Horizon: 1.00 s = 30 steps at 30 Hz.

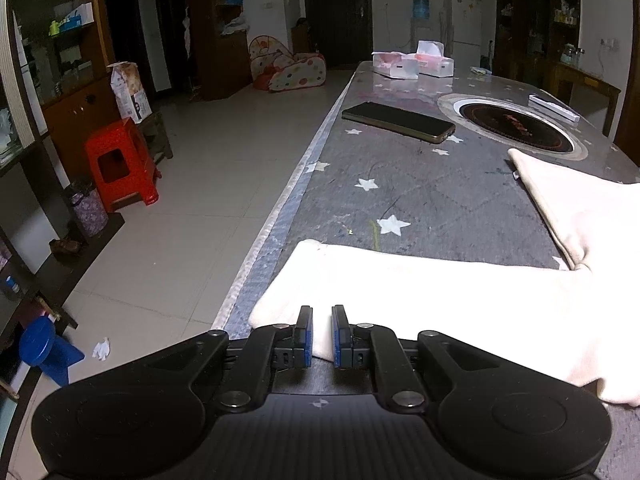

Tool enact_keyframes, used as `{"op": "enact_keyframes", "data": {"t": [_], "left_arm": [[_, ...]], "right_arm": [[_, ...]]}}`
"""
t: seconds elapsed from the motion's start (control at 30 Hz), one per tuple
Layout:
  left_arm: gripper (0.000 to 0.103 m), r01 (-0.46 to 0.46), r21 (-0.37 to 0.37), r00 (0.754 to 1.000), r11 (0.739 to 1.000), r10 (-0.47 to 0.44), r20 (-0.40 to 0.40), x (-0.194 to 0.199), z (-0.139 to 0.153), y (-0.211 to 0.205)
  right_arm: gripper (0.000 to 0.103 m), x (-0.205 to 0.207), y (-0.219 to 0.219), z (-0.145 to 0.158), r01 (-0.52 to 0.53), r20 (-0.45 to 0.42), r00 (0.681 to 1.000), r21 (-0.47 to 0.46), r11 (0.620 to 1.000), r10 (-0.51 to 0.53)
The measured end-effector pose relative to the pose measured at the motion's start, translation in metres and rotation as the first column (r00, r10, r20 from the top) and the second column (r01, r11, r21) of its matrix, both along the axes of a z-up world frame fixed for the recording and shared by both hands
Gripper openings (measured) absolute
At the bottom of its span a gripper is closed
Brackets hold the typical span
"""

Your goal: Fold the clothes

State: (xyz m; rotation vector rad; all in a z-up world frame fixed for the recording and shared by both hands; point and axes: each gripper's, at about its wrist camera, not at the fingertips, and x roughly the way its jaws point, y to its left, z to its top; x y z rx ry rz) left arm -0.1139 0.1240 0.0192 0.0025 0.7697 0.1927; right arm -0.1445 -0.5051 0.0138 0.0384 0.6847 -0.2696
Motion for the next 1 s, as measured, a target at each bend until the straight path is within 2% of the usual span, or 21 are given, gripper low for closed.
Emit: {"op": "enact_keyframes", "data": {"t": [0.1,0.2,0.3,0.4,0.53,0.67,0.77,0.87,1.0], "left_arm": [[0.011,0.012,0.009,1.0,1.0,-0.012,0.005,-0.002,0.007,-0.006],[0.011,0.049,0.004,0.998,0.999,-0.049,0.036,-0.004,0.019,-0.02],[0.011,0.128,-0.014,0.989,0.992,-0.126,0.078,-0.004,0.032,-0.043],[0.011,0.236,-0.027,0.967,0.971,-0.231,0.111,-0.002,0.042,-0.074],[0.012,0.381,-0.07,0.92,0.922,-0.371,0.129,0.001,0.045,-0.116],[0.012,0.512,-0.103,0.858,0.853,-0.5,0.12,0.002,0.038,-0.157],[0.012,0.581,-0.112,0.814,0.806,-0.574,0.089,0.003,0.028,-0.183],[0.012,0.631,-0.119,0.775,0.766,-0.628,0.07,-0.004,0.019,-0.198],[0.012,0.673,-0.125,0.738,0.729,-0.674,0.036,-0.013,0.008,-0.209]], "right_arm": [[0.012,-0.005,0.007,0.01,-0.017,0.039,0.999,0.018,1.0,0.016],[0.017,-0.004,0.029,0.016,-0.121,0.051,0.992,0.05,0.991,0.119],[0.026,0.003,0.058,0.014,-0.255,0.041,0.967,0.1,0.962,0.252],[0.027,0.012,0.085,0.008,-0.352,0.03,0.936,0.118,0.929,0.351],[0.031,0.031,0.11,-0.002,-0.424,0.001,0.904,0.122,0.897,0.427],[0.032,0.037,0.116,-0.002,-0.436,-0.029,0.897,0.097,0.895,0.441],[0.032,0.037,0.124,0.008,-0.454,-0.019,0.889,0.086,0.887,0.457],[0.033,0.027,0.14,0.02,-0.526,0.007,0.85,0.078,0.847,0.527],[0.033,0.014,0.17,0.027,-0.649,0.023,0.76,0.086,0.756,0.649]]}}
